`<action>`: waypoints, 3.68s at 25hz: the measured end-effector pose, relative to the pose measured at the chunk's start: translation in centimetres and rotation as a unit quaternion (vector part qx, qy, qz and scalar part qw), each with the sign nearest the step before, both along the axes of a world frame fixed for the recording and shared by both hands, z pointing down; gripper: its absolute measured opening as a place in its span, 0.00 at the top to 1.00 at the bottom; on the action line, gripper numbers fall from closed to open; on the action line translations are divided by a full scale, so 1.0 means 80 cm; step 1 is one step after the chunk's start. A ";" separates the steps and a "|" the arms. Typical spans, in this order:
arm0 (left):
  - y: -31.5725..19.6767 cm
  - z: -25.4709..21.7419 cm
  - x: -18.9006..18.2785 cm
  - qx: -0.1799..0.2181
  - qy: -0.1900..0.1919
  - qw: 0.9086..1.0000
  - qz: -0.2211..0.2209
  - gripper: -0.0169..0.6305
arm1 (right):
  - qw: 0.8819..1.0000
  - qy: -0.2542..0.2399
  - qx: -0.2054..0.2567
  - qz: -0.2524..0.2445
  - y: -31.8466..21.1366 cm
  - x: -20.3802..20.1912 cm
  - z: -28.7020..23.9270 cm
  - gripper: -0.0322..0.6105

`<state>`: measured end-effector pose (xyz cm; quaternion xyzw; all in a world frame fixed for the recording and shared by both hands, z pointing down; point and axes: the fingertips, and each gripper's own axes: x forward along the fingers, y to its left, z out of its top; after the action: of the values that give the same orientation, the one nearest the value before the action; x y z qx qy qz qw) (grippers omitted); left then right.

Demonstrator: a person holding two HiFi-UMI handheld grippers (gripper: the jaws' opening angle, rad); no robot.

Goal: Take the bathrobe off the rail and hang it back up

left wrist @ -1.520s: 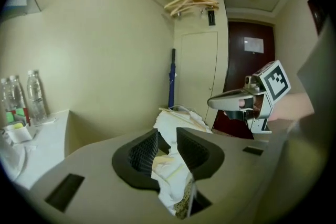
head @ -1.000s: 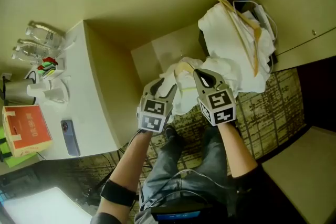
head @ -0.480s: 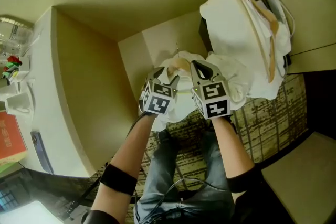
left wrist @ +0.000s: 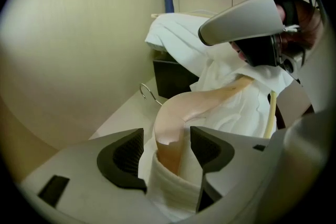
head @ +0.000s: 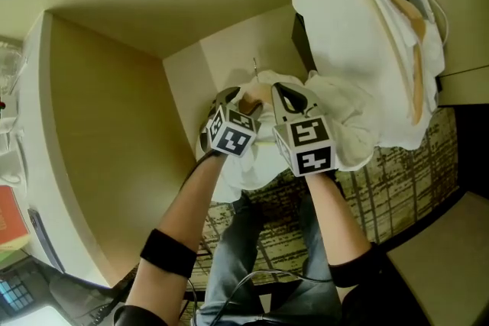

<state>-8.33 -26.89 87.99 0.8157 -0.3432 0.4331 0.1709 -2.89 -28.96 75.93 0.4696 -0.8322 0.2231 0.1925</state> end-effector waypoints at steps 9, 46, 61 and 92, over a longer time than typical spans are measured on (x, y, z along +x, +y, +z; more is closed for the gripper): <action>-0.010 0.023 0.006 -0.006 0.007 1.000 0.013 0.55 | 1.000 -0.013 0.016 -0.001 -0.005 -0.004 0.004 0.92; -0.012 -0.457 -0.054 0.351 -0.028 0.930 -0.101 0.67 | 0.985 0.037 0.163 0.035 0.037 0.010 -0.389 0.92; -0.004 -0.806 -0.023 0.531 -0.012 0.844 -0.077 0.67 | 0.946 0.055 0.316 0.035 0.076 0.018 -0.678 0.92; -0.027 -1.412 0.012 0.686 0.130 0.716 -0.009 0.67 | 0.737 0.137 0.652 0.113 0.141 0.002 -1.242 0.92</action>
<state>-7.37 -29.03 -24.97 0.7546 -0.5282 -0.0330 -0.3879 -2.75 -17.67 -23.46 0.5965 -0.6796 -0.4204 -0.0752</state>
